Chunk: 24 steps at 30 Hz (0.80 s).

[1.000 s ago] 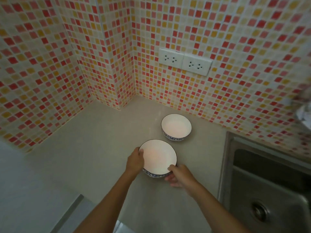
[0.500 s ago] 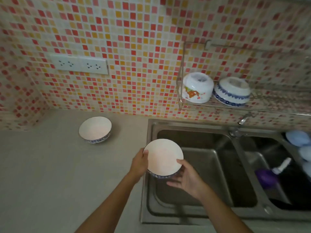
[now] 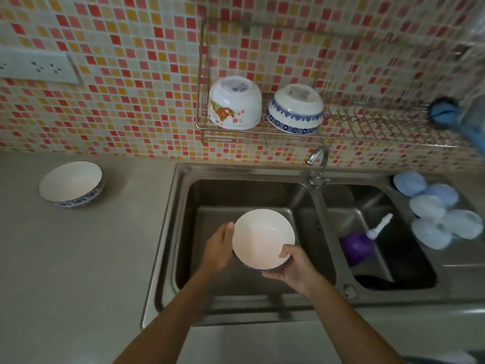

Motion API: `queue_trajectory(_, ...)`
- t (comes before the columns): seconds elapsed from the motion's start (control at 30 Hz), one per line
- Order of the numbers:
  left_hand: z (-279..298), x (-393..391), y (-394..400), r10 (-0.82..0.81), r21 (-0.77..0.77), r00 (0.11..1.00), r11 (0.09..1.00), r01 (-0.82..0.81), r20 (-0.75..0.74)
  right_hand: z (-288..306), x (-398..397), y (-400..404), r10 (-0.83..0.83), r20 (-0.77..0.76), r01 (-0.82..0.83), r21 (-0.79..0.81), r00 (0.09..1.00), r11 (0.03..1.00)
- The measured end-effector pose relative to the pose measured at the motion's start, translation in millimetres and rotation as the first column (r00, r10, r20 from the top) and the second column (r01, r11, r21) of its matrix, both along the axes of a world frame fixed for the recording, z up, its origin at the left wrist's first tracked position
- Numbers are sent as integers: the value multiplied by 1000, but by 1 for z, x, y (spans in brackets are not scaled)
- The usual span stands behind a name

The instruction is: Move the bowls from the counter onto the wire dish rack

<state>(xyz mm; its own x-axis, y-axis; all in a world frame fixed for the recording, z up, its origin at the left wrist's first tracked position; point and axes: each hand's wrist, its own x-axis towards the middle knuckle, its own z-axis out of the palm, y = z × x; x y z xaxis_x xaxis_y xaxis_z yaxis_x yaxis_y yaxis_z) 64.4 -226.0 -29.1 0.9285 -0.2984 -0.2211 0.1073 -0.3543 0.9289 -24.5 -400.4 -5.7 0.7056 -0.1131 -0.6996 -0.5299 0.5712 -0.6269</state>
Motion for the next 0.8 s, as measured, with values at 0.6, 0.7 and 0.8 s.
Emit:
queue_trajectory(0.6,-88,-57,46,-170,647,976,761,44,133,-44,12,-44,-35,-86,-17,-543,996,839)
queue_trajectory(0.7,-87,-57,47,-153,635,980,771,37,128,-50,14,-43,4,-79,-55,-657,997,752)
queue_trajectory(0.8,-84,-57,46,-148,633,982,773,40,118,-55,15,-42,56,-69,-89,-777,996,624)
